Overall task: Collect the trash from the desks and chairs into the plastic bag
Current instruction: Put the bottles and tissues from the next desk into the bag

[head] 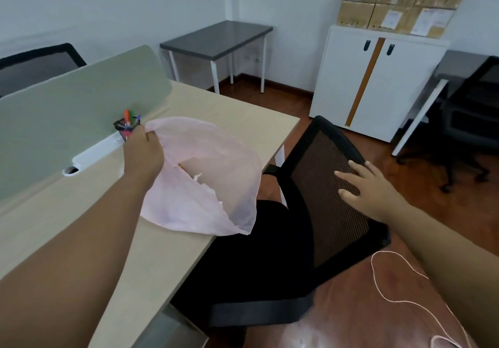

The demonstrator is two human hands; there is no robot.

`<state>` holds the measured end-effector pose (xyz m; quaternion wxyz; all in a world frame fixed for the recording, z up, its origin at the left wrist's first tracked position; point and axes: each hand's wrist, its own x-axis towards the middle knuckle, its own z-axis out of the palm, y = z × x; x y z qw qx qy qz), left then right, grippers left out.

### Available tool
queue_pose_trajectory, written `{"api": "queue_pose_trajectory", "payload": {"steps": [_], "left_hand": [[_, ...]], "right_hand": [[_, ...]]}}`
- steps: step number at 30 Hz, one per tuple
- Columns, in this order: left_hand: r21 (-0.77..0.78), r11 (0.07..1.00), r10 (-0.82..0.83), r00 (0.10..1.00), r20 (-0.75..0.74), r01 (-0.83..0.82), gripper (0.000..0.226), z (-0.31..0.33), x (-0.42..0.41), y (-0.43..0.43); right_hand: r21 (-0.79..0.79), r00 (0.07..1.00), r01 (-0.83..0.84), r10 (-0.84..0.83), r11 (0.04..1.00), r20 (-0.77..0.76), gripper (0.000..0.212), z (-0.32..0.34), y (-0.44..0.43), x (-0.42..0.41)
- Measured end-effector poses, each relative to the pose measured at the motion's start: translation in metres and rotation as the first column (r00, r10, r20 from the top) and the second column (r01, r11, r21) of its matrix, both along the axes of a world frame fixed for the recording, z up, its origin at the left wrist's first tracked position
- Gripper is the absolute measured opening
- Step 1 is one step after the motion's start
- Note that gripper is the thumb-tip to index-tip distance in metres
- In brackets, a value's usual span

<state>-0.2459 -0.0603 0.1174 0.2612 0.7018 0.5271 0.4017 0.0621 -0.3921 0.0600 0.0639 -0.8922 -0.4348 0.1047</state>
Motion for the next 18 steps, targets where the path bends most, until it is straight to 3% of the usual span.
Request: {"api": "queue_pose_trajectory", "payload": {"steps": [2, 6, 11, 18], "left_hand": [[0.004, 1.0, 0.003, 1.0, -0.014, -0.003, 0.035, 0.0, 0.001, 0.001], [0.013, 1.0, -0.001, 1.0, -0.02, 0.001, 0.039, 0.002, -0.005, 0.01], [0.01, 1.0, 0.0, 0.999, -0.045, 0.001, 0.034, -0.001, -0.007, 0.001], [0.011, 1.0, -0.009, 0.993, -0.121, 0.01, 0.035, -0.006, -0.012, -0.001]], "right_hand": [[-0.038, 0.994, 0.01, -0.014, 0.999, -0.109, 0.05, -0.022, -0.025, -0.001], [0.149, 0.991, 0.059, -0.04, 0.987, -0.126, 0.044, -0.04, -0.029, -0.018], [0.214, 0.993, 0.09, -0.073, 0.973, -0.089, 0.039, -0.041, -0.013, -0.05], [0.108, 0.999, 0.019, -0.023, 0.994, 0.038, 0.045, -0.043, 0.026, -0.127]]}}
